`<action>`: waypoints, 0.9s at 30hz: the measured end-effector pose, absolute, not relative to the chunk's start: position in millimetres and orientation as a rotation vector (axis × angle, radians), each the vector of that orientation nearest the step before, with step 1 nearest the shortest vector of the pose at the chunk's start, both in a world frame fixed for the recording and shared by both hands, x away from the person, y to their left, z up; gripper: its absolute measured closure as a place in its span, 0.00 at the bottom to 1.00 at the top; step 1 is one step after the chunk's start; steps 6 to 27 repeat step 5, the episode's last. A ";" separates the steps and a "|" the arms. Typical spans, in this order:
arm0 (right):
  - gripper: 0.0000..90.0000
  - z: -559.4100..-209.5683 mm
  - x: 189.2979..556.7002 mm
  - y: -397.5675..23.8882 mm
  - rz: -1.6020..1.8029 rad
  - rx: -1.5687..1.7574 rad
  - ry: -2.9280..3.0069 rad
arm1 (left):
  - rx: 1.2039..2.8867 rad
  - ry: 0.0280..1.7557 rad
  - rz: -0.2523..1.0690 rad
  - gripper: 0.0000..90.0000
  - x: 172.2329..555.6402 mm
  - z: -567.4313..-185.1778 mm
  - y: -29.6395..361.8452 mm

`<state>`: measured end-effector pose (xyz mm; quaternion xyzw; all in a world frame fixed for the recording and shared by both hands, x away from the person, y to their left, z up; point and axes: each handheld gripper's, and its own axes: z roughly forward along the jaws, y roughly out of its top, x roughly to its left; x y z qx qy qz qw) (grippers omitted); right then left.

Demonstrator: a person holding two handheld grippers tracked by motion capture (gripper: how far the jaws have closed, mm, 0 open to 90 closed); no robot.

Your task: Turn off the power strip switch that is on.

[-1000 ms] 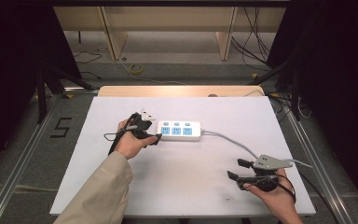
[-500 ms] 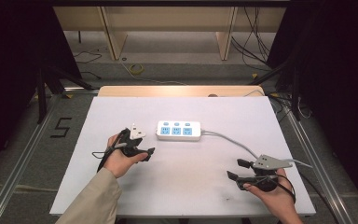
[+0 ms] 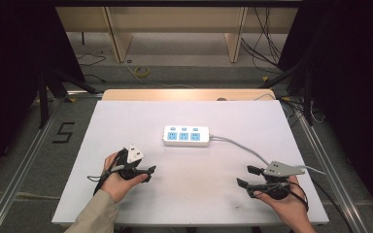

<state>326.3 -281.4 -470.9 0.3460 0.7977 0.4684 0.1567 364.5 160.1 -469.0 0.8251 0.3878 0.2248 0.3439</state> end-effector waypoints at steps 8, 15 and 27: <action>0.39 -471.8 326.1 -281.0 1.343 0.994 2.289 | 2.146 1.034 0.593 0.28 362.2 -477.0 166.0; 0.39 -471.8 326.1 -281.0 1.343 0.994 2.289 | 2.146 1.034 0.593 0.28 362.2 -477.0 166.0; 0.39 -471.8 326.1 -281.0 1.343 0.994 2.289 | 2.146 1.034 0.593 0.28 362.2 -477.0 166.0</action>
